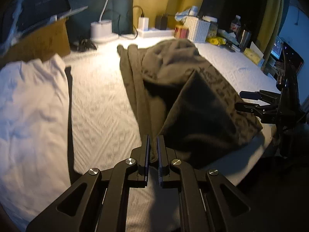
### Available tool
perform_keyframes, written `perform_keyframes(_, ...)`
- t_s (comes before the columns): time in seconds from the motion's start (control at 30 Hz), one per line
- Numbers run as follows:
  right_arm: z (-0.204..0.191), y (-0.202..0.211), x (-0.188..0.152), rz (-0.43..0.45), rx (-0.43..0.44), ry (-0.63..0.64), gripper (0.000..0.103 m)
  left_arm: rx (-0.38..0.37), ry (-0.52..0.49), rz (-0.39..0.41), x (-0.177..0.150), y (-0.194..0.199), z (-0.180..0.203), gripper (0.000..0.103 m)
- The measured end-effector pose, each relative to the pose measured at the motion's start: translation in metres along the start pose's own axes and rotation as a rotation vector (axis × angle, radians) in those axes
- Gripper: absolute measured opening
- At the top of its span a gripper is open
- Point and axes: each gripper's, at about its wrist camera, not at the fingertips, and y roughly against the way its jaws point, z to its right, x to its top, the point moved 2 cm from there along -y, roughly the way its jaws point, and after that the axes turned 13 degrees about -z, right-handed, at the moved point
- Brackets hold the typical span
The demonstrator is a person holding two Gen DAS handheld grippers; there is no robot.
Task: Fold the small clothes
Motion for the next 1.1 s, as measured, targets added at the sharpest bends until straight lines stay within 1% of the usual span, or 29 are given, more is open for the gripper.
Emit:
perform_keyframes(0.13,-0.002,-0.002,-0.004,-0.011,-0.001,0.002,0.076,-0.048,0.037,-0.004,0.0,0.008,-0.004,0.008)
perform_keyframes(0.2,0.001,0.0,-0.001,-0.006,-0.004,-0.002,0.076,-0.044,0.045,0.041,0.006,0.023,-0.006,0.017)
perform_keyframes(0.23,0.002,0.0,0.0,-0.004,-0.006,-0.004,0.076,-0.044,0.047,0.064,0.008,0.028,-0.007,0.036)
perform_keyframes(0.27,0.003,0.001,0.002,-0.001,-0.007,-0.005,0.076,-0.051,0.052,0.096,0.011,0.035,-0.007,0.062)
perform_keyframes(0.3,0.005,0.001,0.004,-0.015,-0.013,-0.009,0.076,-0.071,0.064,0.128,0.016,0.042,-0.007,0.07)
perform_keyframes(0.33,0.006,0.002,0.007,-0.013,-0.014,-0.009,0.076,-0.095,0.073,0.147,0.021,0.045,-0.007,0.075)
perform_keyframes(0.4,0.009,0.003,0.013,-0.007,-0.015,-0.008,0.076,-0.132,0.08,0.163,0.032,0.046,-0.006,0.075)
perform_keyframes(0.5,0.013,0.004,0.023,0.006,-0.017,-0.006,0.076,-0.124,0.067,0.158,0.051,0.037,-0.001,0.075)
perform_keyframes(0.63,0.02,0.004,0.039,0.022,-0.025,-0.003,0.076,-0.135,0.064,0.137,0.074,0.019,0.0,0.075)
perform_keyframes(0.73,0.027,0.003,0.051,0.027,-0.035,-0.002,0.076,-0.123,0.059,0.12,0.089,0.006,-0.005,0.075)
perform_keyframes(0.9,0.041,-0.002,0.071,0.032,-0.047,-0.002,0.076,-0.11,0.039,0.125,0.113,-0.011,-0.016,0.074)
perform_keyframes(0.93,0.044,-0.003,0.075,0.03,-0.048,-0.001,0.076,-0.106,0.03,0.127,0.117,-0.014,-0.018,0.071)
perform_keyframes(0.97,0.048,-0.005,0.08,0.029,-0.052,-0.003,0.076,-0.098,0.023,0.122,0.122,-0.018,-0.019,0.061)
perform_keyframes(1.0,0.051,-0.007,0.083,0.029,-0.055,-0.006,0.076,-0.089,0.017,0.112,0.128,-0.024,-0.021,0.058)
perform_keyframes(1.1,0.062,-0.011,0.097,0.027,-0.059,-0.023,0.076,-0.075,0.0,0.098,0.14,-0.038,-0.026,0.056)
